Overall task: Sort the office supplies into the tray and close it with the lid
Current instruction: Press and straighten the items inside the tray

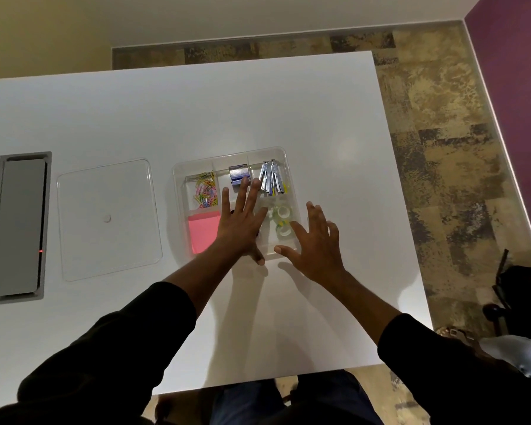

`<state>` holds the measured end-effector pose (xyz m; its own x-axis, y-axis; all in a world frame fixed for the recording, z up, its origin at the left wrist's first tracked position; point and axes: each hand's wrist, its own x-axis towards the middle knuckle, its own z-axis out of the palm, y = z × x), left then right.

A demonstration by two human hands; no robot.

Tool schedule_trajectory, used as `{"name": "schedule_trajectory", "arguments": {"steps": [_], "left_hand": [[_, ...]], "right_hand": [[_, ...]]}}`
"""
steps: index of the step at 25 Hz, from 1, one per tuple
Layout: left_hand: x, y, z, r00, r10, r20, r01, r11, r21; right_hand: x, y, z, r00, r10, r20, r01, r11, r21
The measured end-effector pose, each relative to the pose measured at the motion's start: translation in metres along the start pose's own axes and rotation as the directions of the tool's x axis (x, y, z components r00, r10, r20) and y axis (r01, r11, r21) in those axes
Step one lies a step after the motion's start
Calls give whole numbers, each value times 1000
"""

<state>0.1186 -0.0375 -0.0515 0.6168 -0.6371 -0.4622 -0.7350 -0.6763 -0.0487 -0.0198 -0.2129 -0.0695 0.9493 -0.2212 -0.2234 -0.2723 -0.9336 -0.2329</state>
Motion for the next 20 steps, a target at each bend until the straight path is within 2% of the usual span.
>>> {"name": "schedule_trajectory", "arguments": {"steps": [10, 15, 20], "left_hand": [[1, -4, 2, 1000, 12, 27, -11, 1000, -24], [1, -6, 4, 1000, 14, 23, -13, 999, -40], [1, -5, 5, 1000, 20, 12, -20, 998, -57]], "right_hand": [[8, -11, 3, 997, -64, -31, 65, 998, 17], [4, -11, 6, 997, 44, -65, -45, 999, -10], [3, -19, 8, 995, -12, -97, 2, 995, -101]]}}
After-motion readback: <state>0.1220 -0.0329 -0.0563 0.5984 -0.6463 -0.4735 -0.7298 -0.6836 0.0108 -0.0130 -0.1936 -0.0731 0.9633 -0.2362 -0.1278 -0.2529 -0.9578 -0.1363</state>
